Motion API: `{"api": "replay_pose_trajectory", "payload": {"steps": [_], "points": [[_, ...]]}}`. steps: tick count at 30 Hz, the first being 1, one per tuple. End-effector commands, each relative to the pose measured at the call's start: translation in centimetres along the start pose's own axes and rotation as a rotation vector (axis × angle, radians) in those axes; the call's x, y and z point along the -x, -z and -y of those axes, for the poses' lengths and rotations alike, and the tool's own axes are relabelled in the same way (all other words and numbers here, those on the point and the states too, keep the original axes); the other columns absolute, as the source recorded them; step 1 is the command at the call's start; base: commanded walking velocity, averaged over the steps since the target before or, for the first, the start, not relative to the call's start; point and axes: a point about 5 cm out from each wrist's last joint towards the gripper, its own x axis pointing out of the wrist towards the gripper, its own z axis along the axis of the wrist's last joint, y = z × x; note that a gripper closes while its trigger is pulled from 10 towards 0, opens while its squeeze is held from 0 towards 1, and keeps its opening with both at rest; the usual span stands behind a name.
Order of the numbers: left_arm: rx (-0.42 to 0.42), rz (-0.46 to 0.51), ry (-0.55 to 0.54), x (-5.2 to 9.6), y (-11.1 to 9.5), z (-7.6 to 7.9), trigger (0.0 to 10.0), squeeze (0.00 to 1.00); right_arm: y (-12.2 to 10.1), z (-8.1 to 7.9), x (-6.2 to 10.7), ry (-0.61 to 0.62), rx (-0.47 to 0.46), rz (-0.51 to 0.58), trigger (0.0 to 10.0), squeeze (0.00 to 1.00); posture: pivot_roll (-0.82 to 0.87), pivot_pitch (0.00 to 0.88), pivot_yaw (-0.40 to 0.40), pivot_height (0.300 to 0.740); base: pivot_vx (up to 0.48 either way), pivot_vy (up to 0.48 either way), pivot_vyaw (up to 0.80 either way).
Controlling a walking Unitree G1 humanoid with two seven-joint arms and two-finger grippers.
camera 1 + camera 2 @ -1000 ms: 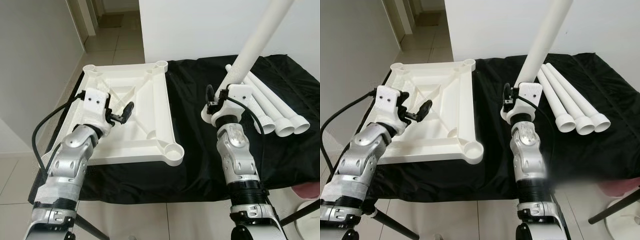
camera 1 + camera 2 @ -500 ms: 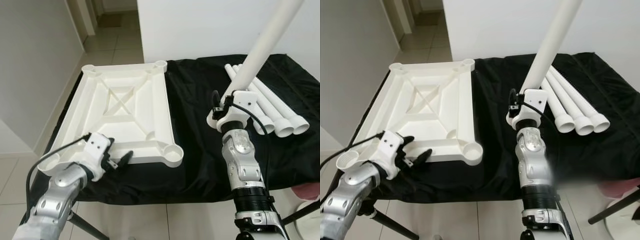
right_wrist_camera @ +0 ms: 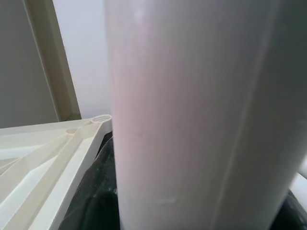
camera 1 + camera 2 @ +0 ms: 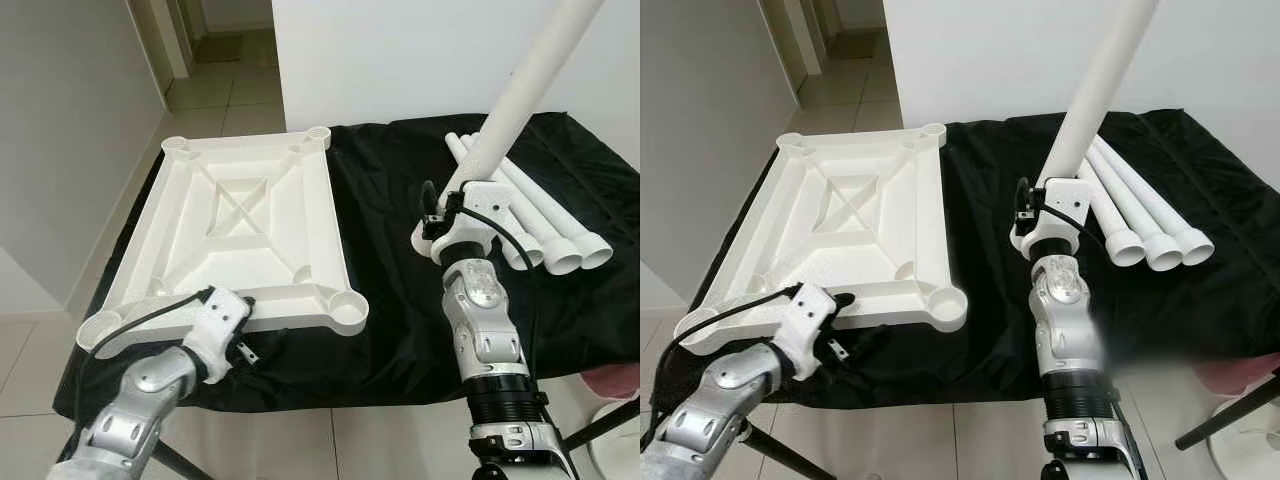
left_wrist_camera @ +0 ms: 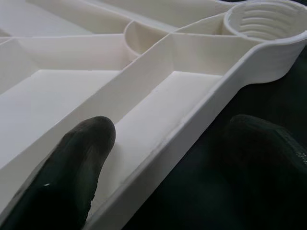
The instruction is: Building children table
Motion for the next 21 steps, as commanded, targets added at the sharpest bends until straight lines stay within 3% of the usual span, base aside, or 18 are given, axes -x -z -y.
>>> {"api": "replay_pose_trajectory", "payload": {"steps": [1, 10, 11, 21], "points": [[-0.005, -0.054, 0.126, -0.6, 1.0, 1.1, 10.0, 0.00, -0.3, -0.3, -0.1, -0.021, 0.008, 0.011, 10.0, 0.00, -0.07, 0.000, 0.082, 0.740, 0.000, 0.000, 0.00], [0.007, -0.075, 0.122, -2.8, 1.3, 2.3, 10.0, 0.00, -0.5, -0.2, -0.2, -0.013, 0.014, 0.018, 10.0, 0.00, -0.07, 0.004, 0.094, 0.740, 0.000, 0.000, 0.00], [0.020, -0.074, 0.098, -3.6, 1.3, 2.5, 10.0, 0.00, -0.5, -0.2, -0.3, -0.007, 0.014, 0.019, 10.0, 0.00, -0.08, 0.007, 0.102, 0.740, 0.000, 0.000, 0.00], [0.042, -0.050, 0.075, -5.5, 0.5, 3.1, 10.0, 0.00, -0.7, -0.1, -0.2, 0.010, 0.012, 0.028, 10.0, 0.00, -0.09, 0.011, 0.117, 0.740, 0.000, 0.000, 0.00]]}}
